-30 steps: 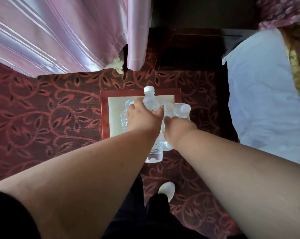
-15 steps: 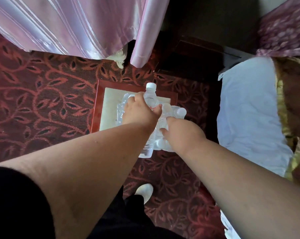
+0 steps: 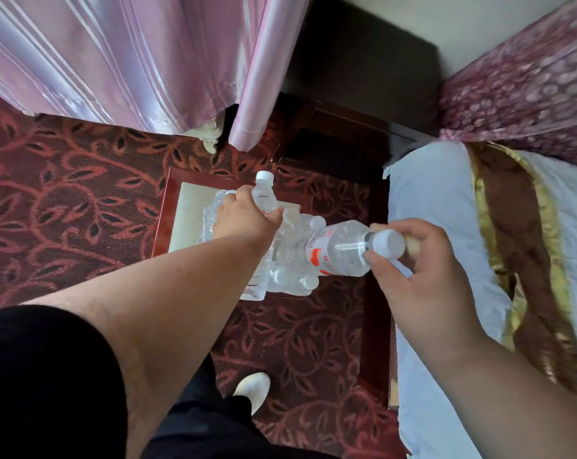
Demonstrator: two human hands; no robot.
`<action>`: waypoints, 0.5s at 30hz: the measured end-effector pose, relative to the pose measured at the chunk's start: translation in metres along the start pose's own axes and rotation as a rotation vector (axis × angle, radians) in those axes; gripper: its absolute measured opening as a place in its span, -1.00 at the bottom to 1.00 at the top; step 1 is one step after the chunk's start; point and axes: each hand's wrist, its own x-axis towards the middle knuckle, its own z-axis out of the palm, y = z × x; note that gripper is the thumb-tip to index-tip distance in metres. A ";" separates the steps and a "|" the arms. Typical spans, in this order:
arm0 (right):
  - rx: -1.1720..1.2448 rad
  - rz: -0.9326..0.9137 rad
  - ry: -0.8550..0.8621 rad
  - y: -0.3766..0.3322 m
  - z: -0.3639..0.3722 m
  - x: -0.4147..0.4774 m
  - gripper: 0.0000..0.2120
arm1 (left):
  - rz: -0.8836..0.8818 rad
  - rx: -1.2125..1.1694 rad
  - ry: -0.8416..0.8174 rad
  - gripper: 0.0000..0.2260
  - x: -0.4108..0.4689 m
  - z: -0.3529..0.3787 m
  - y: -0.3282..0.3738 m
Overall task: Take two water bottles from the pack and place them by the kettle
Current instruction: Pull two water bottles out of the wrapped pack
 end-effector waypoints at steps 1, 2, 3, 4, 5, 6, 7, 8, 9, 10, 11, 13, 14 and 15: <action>0.092 -0.010 0.063 -0.001 -0.002 0.000 -0.61 | -0.001 0.005 -0.001 -0.33 0.000 0.000 0.000; 0.157 -0.019 0.118 -0.003 -0.002 0.003 -0.62 | -0.002 0.009 -0.003 -0.33 0.000 0.001 0.000; 0.201 -0.021 0.157 -0.004 0.000 0.009 -0.67 | -0.002 0.012 -0.005 -0.33 0.000 0.001 0.000; 0.239 -0.007 0.177 -0.004 0.005 0.017 -0.73 | -0.002 0.014 -0.008 -0.32 0.000 0.000 0.000; 0.269 0.027 0.180 -0.002 0.012 0.028 -0.78 | -0.002 0.016 -0.011 -0.32 0.000 -0.001 0.001; 0.286 0.071 0.165 0.001 0.022 0.041 -0.81 | -0.001 0.017 -0.013 -0.31 0.000 -0.001 0.000; 0.293 0.119 0.134 0.004 0.034 0.055 -0.82 | 0.003 0.015 -0.018 -0.30 0.000 -0.002 -0.001; 0.298 0.166 0.098 0.008 0.048 0.069 -0.80 | 0.009 0.006 -0.024 -0.31 0.000 -0.002 -0.002; 0.305 0.205 0.066 0.013 0.063 0.083 -0.78 | 0.013 -0.008 -0.032 -0.32 0.001 -0.002 -0.004; 0.306 0.236 0.038 0.016 0.078 0.098 -0.74 | 0.016 -0.021 -0.037 -0.33 0.002 -0.001 -0.006; 0.292 0.253 0.009 0.018 0.093 0.111 -0.71 | 0.018 -0.021 -0.031 -0.34 0.002 0.000 -0.008; 0.247 0.280 -0.074 0.020 0.122 0.135 -0.64 | 0.035 0.022 0.011 -0.36 0.004 0.001 -0.012; 0.235 0.299 -0.121 0.020 0.136 0.145 -0.63 | 0.048 0.045 0.030 -0.36 0.005 0.001 -0.014; 0.221 0.315 -0.164 0.020 0.150 0.153 -0.61 | 0.060 0.057 0.037 -0.34 0.006 0.000 -0.016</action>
